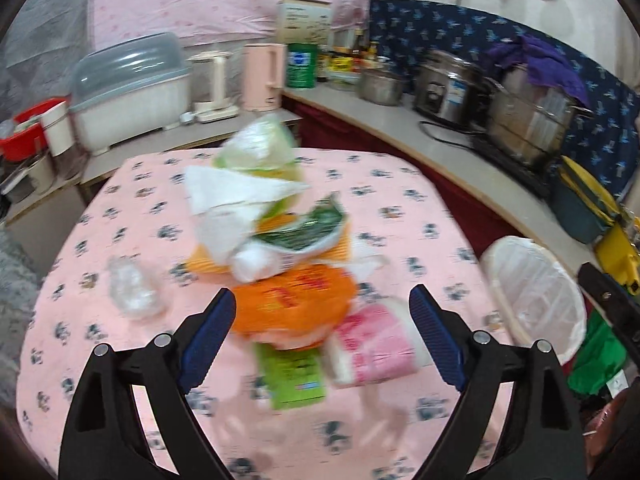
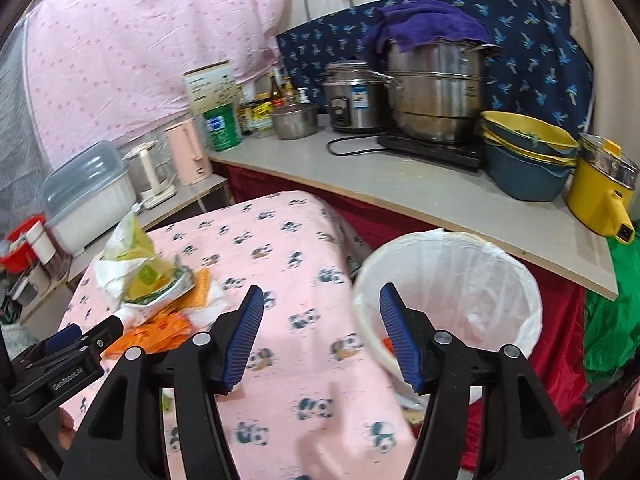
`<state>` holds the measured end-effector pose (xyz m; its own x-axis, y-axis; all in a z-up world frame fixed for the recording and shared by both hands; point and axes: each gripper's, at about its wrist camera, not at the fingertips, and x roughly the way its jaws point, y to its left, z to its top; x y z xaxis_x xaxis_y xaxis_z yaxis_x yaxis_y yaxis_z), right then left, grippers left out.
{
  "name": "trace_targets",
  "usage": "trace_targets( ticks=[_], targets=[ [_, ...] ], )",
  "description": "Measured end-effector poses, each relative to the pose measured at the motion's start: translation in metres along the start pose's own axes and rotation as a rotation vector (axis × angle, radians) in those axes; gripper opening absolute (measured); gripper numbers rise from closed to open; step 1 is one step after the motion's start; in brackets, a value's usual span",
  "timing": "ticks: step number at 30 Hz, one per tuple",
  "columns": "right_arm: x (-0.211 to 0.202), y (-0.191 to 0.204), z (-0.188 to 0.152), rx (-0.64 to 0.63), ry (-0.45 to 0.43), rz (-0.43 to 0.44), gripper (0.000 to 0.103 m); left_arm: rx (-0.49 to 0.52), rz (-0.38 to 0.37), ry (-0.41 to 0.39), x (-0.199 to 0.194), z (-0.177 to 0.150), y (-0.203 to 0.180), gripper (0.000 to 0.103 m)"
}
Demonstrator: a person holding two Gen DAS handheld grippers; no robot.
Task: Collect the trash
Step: 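Move both tools back over the trash pile on the table, then grasp the white paper towel with the right tool while the left tool grasps the clear plastic bag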
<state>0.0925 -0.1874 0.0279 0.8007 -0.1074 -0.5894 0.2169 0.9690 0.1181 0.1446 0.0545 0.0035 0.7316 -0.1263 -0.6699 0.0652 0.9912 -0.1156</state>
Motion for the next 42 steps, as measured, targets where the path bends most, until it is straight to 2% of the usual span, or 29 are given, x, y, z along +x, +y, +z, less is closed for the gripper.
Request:
trace_targets(
  ticks=[8,12,17,26,38,40,42],
  targets=[
    [0.01,0.069,-0.01,-0.062,0.047,0.091,0.061,-0.144,0.131,0.041,0.006,-0.011,0.097,0.086],
    [0.017,0.105,-0.015,-0.093,0.071,0.139,0.061,-0.191,0.169,0.053,0.01,-0.016,0.132,0.086],
    [0.03,0.146,-0.017,-0.134,0.101,0.191,0.061,-0.219,0.176,0.064,0.017,-0.019,0.161,0.091],
    [0.065,0.214,-0.021,-0.196,0.161,0.268,0.061,-0.227,0.155,0.102,0.043,-0.014,0.183,0.092],
    [0.117,0.26,-0.024,-0.233,0.221,0.287,0.061,-0.259,0.124,0.155,0.076,-0.011,0.199,0.091],
    [0.124,0.263,-0.025,-0.239,0.229,0.284,0.061,-0.256,0.119,0.155,0.079,-0.009,0.198,0.089],
    [0.131,0.264,-0.028,-0.244,0.238,0.279,0.059,-0.249,0.107,0.158,0.081,-0.008,0.198,0.08]
  ],
)
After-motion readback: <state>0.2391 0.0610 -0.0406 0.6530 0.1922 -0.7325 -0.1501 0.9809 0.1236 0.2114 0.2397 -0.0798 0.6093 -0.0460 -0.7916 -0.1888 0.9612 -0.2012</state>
